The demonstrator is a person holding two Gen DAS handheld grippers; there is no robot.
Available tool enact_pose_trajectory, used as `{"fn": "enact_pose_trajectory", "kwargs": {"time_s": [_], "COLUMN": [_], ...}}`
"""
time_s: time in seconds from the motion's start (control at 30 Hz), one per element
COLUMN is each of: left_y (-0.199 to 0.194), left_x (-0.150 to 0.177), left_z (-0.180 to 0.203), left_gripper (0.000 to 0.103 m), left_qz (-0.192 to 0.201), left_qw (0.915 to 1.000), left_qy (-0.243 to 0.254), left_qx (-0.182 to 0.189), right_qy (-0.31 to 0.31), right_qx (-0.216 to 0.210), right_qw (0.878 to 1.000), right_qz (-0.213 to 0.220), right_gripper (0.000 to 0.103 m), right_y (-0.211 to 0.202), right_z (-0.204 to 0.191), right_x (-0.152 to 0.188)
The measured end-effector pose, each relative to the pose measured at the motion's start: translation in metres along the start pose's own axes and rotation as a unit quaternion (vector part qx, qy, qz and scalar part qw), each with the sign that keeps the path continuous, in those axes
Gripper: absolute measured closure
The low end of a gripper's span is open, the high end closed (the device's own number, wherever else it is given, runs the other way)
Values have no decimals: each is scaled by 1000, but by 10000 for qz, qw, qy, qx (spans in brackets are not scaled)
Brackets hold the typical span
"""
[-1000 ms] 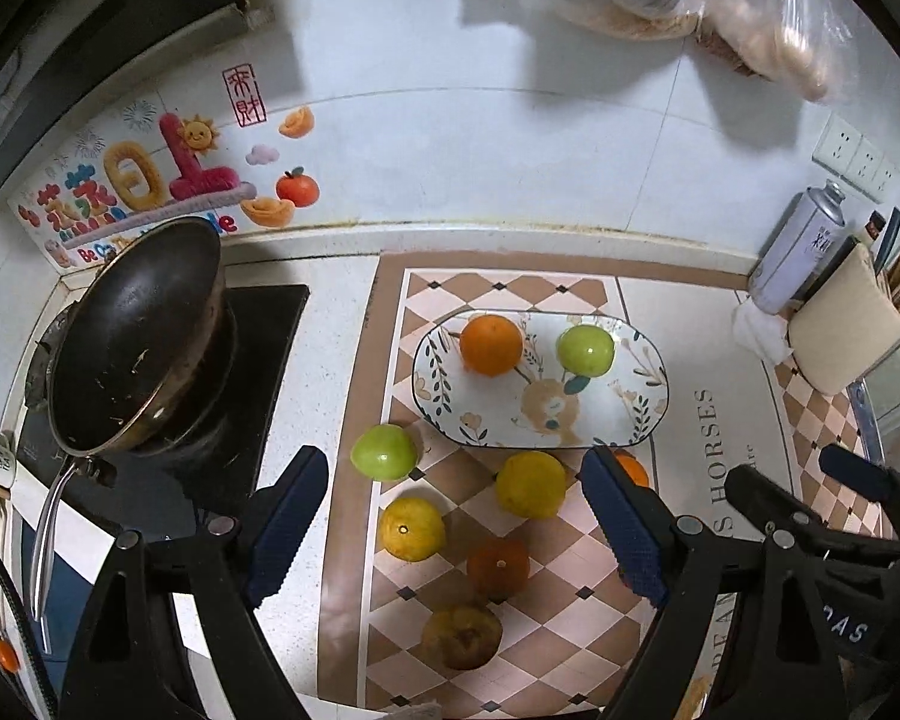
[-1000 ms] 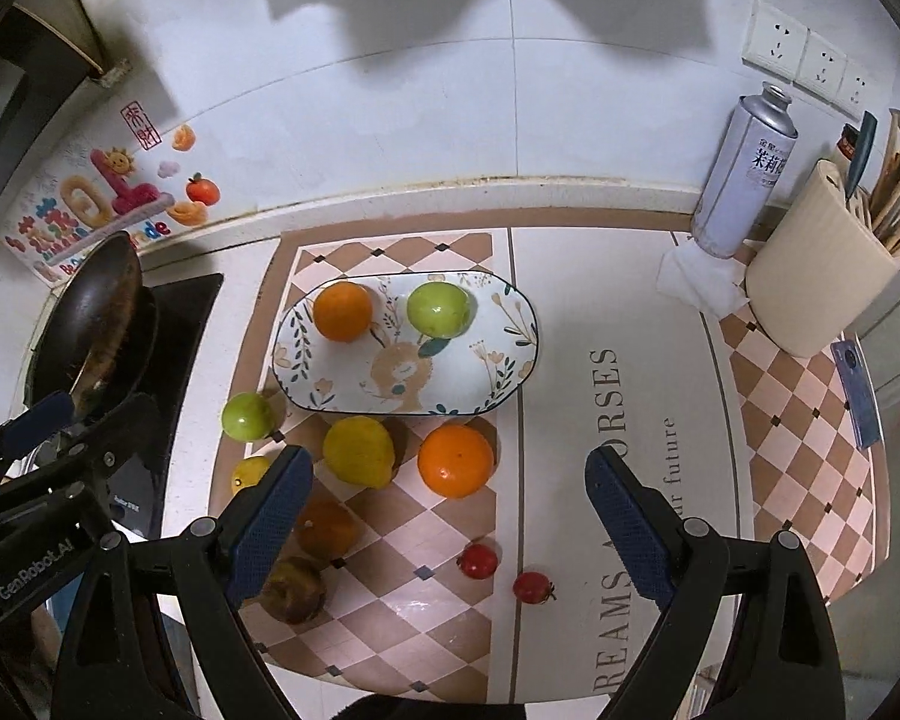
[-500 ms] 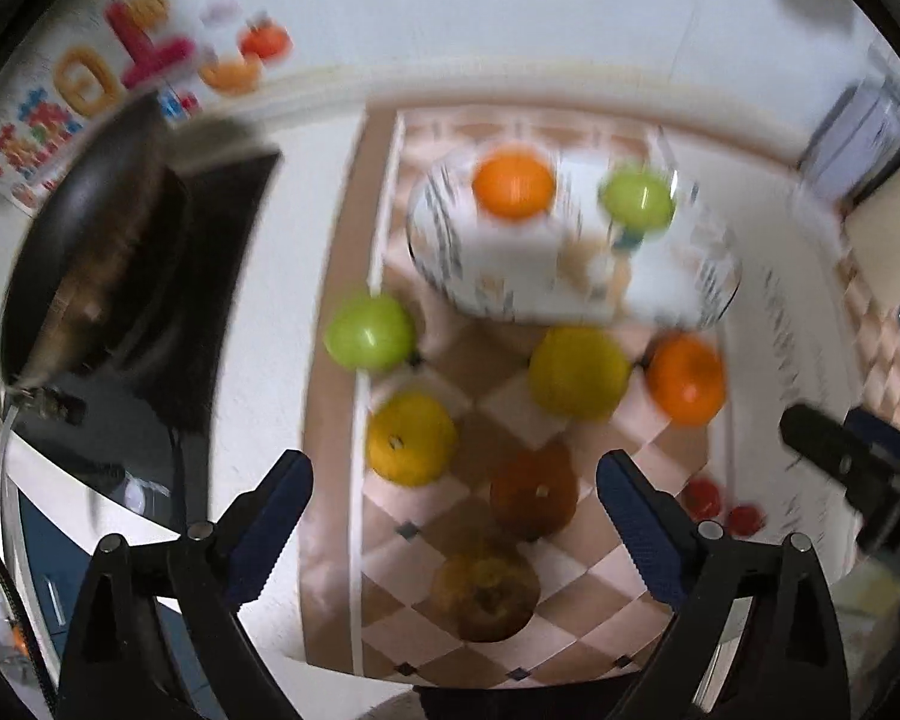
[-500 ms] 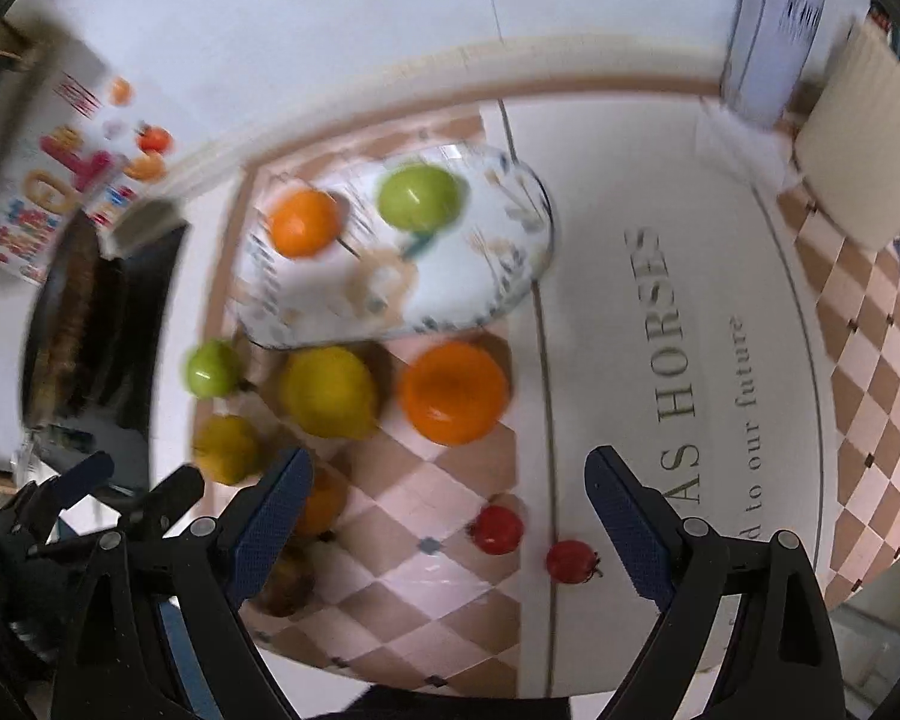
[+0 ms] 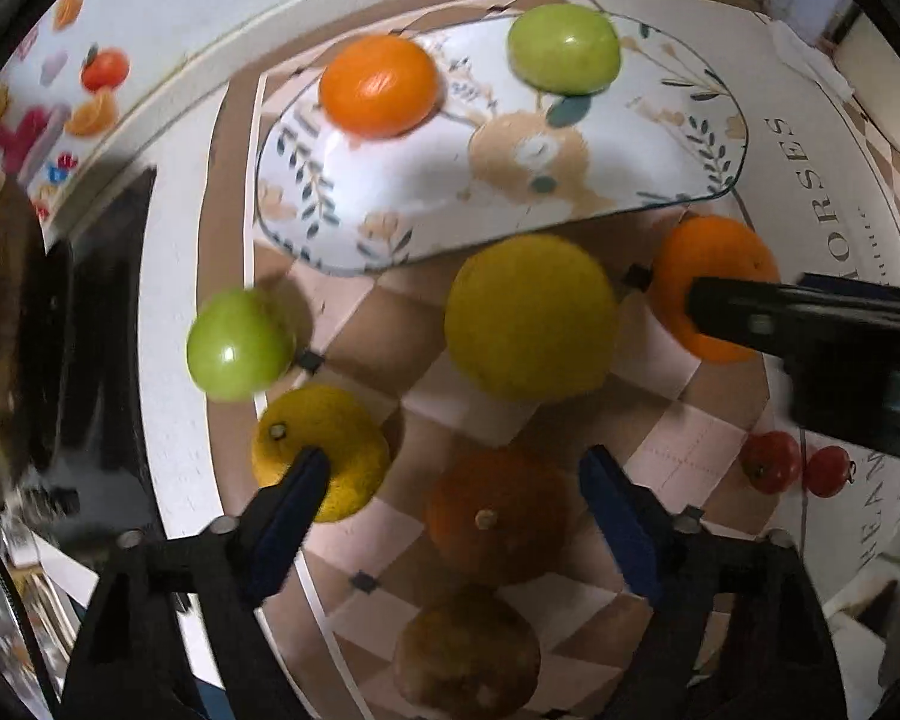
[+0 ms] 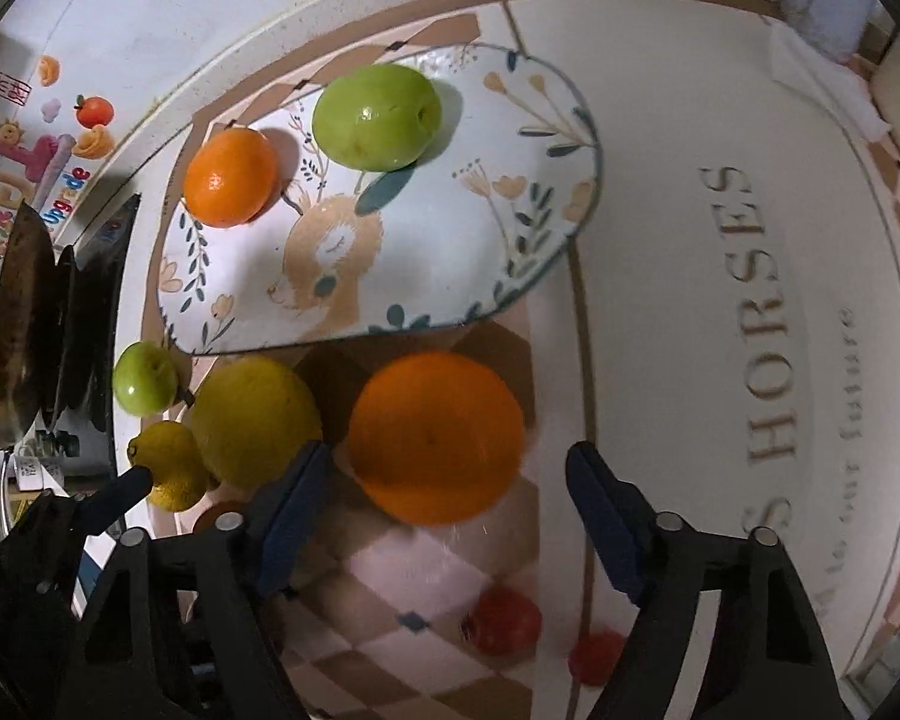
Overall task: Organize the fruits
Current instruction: 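Grasp the dark orange with the left tool while the right tool grasps the large orange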
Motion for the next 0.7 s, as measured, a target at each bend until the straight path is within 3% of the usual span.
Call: {"fn": "enact_pose_trajectory", "kwargs": {"time_s": [0.1, 0.23, 0.47, 0.7], "left_y": [-2, -4, -7, -3], "left_x": [-2, -1, 1, 7], "left_z": [3, -6, -32, -32], "left_gripper": [29, 29, 28, 28], "left_qz": [54, -36, -336, -544], "left_qw": [9999, 9992, 9938, 9915], "left_qy": [104, -34, -398, -346], "left_qx": [111, 408, 987, 1129], "right_qy": [30, -48, 213, 341], "right_qx": [-191, -40, -234, -327], "right_qw": [9998, 9998, 9987, 9982], "right_qz": [-91, -199, -409, -374], "right_gripper": [36, 36, 36, 36], "right_y": [12, 13, 4, -3], "right_z": [-1, -6, 9, 16], "right_x": [-5, 0, 32, 40]}}
Point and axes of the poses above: each gripper's, at about its wrist camera, not at the fingertips, and y roughly the way its jaws point, z to its right, x to its underside, the point moved 1 cm from there along y, roughly the way its jaws point, and after that the axes turned 15 degrees about -x, right-handed, at the moved point
